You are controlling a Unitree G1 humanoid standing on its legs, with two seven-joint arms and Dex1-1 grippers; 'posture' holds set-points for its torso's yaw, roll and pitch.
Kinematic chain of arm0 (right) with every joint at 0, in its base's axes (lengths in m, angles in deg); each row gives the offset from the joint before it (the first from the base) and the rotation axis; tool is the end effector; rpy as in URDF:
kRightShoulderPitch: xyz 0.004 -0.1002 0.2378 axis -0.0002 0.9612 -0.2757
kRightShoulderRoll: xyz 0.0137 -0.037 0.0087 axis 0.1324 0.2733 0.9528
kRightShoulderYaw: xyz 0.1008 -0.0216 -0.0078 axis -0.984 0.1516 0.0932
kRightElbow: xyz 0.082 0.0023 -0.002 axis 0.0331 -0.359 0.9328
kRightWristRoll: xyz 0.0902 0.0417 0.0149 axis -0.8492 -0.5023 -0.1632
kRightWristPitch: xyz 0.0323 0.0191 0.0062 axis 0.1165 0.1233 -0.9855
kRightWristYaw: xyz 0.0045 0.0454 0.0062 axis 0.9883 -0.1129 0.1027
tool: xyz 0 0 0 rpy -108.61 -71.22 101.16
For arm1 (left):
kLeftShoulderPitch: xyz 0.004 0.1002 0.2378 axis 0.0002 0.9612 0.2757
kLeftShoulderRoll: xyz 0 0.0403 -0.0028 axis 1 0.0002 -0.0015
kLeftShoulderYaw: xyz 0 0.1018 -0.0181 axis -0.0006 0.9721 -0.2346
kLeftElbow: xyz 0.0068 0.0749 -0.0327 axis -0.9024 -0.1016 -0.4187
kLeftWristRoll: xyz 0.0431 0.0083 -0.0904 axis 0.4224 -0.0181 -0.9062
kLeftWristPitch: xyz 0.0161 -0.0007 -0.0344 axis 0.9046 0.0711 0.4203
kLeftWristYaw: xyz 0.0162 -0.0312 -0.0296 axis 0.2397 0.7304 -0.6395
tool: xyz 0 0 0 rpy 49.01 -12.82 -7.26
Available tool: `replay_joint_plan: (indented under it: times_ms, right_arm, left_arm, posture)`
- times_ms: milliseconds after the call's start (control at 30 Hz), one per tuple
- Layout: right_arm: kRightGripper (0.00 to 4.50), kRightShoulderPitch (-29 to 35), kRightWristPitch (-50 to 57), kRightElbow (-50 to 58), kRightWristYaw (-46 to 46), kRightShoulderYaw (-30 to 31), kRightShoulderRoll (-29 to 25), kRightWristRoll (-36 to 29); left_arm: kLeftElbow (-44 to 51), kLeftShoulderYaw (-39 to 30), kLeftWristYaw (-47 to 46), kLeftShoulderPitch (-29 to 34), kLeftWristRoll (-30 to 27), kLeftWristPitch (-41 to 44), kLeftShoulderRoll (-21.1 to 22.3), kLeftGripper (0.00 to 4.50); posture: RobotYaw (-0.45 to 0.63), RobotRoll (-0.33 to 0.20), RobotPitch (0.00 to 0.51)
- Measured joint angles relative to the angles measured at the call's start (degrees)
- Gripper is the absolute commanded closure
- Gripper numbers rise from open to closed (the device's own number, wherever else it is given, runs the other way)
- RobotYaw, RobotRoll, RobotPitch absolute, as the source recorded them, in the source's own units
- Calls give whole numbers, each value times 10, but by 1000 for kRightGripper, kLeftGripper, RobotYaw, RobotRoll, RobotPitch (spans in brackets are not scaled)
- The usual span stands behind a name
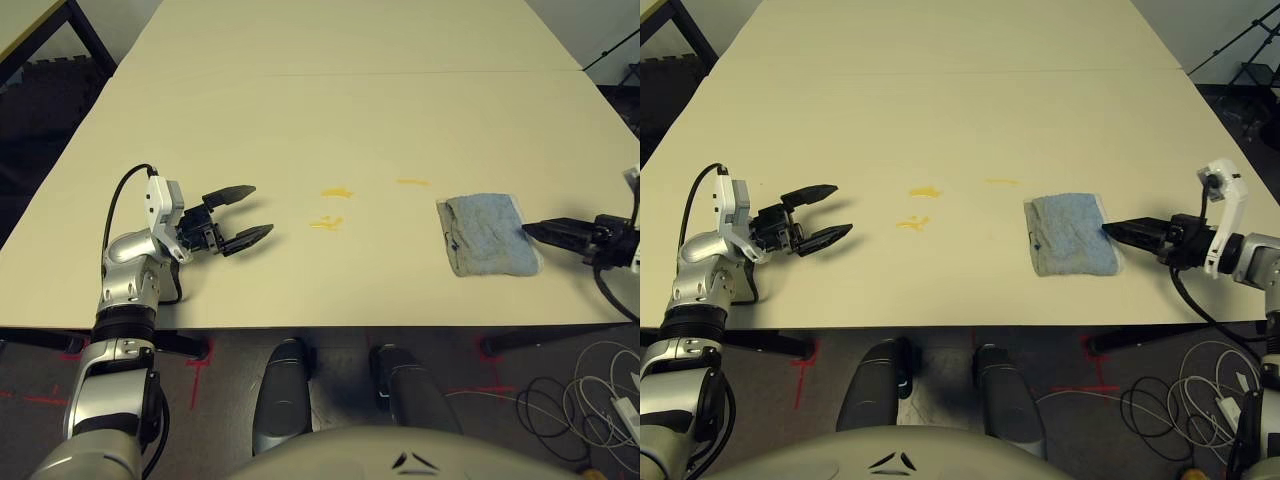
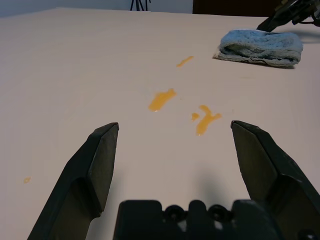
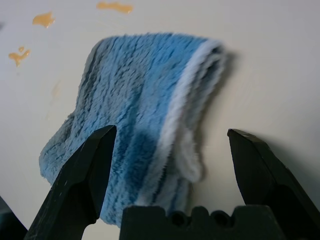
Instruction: Wipe the water off the table with a rag.
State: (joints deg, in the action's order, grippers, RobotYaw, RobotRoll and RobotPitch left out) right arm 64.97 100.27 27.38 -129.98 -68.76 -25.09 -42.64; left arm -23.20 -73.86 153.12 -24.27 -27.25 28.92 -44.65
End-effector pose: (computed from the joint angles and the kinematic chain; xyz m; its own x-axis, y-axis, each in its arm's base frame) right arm 0.2236 -0.3590 0.1306 0.6597 0.6240 -0.4188 -0.4747 0.7780 0.4115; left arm 0.2672 0.3007 0.0993 0.4745 -0.8797 0.0303 0.8638 0.4719 0.1764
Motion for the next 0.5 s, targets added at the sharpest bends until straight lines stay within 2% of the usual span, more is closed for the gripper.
replay_joint_plan:
  times_ms: [500]
  right_arm:
    - [33,-15,0,45,39,43,57,0]
  left_arm:
    - [-1,0,1,0,0,-9,0,0]
  posture:
    - [184,0,160]
